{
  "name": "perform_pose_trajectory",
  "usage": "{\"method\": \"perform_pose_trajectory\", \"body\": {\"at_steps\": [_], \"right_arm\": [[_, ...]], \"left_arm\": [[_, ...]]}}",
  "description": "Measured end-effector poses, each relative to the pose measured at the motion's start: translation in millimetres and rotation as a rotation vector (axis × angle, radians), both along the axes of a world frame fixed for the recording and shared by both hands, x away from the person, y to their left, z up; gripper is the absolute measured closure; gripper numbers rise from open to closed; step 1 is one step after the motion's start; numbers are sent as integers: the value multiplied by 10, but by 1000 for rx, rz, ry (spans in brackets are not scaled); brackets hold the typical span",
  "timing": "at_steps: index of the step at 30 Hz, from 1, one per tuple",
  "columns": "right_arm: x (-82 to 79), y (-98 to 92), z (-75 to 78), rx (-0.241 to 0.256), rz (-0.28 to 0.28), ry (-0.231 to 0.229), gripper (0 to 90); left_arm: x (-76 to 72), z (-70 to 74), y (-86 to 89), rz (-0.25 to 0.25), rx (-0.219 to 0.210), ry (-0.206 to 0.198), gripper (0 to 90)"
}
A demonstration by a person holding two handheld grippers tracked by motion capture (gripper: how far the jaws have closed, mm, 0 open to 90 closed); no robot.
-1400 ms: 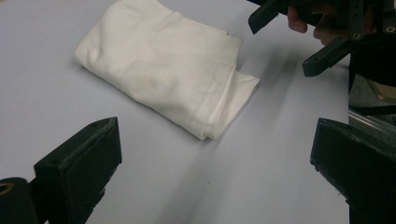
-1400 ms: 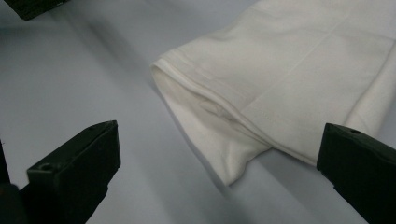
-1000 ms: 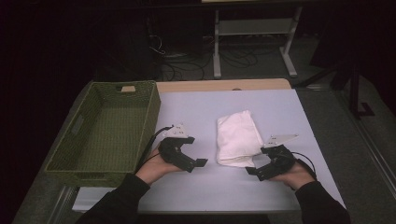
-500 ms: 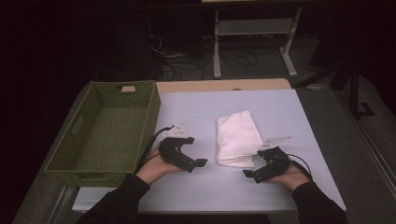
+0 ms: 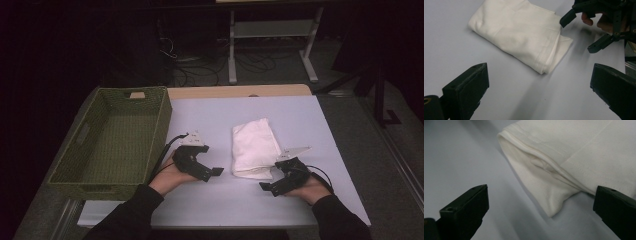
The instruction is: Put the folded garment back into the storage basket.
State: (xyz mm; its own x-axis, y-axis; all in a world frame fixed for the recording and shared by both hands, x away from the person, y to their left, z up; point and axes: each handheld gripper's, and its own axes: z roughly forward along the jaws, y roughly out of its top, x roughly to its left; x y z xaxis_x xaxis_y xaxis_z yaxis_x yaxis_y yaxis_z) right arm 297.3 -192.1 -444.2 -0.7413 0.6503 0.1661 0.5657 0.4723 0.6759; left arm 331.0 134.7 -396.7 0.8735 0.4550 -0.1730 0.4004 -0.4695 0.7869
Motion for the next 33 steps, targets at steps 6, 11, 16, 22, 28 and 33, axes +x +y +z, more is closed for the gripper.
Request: {"method": "perform_pose_trajectory", "body": {"at_steps": [6, 11, 16, 22, 28, 33], "right_arm": [[-1, -8, 9, 10, -2, 2, 0], [-1, -11, 14, 17, -3, -1, 0], [-1, -16, 18, 19, -1, -1, 0], [-1, -21, 15, 20, -3, -1, 0], [-3, -19, 16, 19, -2, -2, 0], [-3, -23, 19, 22, -4, -2, 0]], "left_arm": [[57, 5, -47, 19, -12, -4, 13], [117, -4, -94, 35, -25, -3, 13], [174, -7, -152, 39, -31, -6, 13], [245, -36, -203, 49, -29, -10, 13], [312, -61, -237, 54, -35, -13, 13], [351, -73, -275, 56, -37, -18, 12]]}}
